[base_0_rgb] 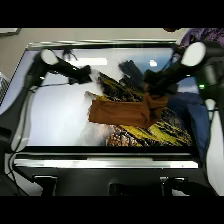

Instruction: Fold the clothes and pants, and hang the long-sleeved shirts on hangers.

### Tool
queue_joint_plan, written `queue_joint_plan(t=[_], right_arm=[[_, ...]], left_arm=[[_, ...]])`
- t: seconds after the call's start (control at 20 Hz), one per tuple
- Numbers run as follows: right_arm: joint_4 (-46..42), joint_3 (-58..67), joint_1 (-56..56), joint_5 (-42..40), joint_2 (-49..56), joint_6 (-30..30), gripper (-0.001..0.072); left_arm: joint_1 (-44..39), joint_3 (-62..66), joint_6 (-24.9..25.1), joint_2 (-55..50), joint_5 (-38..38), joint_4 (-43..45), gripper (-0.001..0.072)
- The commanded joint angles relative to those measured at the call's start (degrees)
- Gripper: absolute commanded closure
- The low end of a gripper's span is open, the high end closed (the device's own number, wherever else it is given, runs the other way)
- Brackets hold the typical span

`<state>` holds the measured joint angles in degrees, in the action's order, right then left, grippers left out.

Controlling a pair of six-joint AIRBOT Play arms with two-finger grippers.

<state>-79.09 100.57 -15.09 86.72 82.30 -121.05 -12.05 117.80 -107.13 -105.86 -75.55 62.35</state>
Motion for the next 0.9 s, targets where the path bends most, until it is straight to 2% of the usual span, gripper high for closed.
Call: queue_joint_plan(t=[0.0,0.3,0.65,0.85], right_arm=[[-1.09,0.04,-10.54,-6.25,5.62,-9.22,0.0690],[3.15,0.07,-17.62,-18.67,14.10,-16.81,0.0690],[7.76,0.07,-18.03,-27.54,17.70,-18.56,0.0690],[8.59,0.07,-18.03,-36.13,20.17,-19.54,0.0688]], left_arm=[[10.10,0.02,1.33,7.02,-6.10,4.15,0.0695],[18.91,-0.04,2.19,10.60,-8.35,4.15,0.0694],[19.89,-2.54,3.85,10.58,-8.50,4.15,0.0694],[19.82,-3.02,3.87,10.27,-8.46,4.15,0.0694]])
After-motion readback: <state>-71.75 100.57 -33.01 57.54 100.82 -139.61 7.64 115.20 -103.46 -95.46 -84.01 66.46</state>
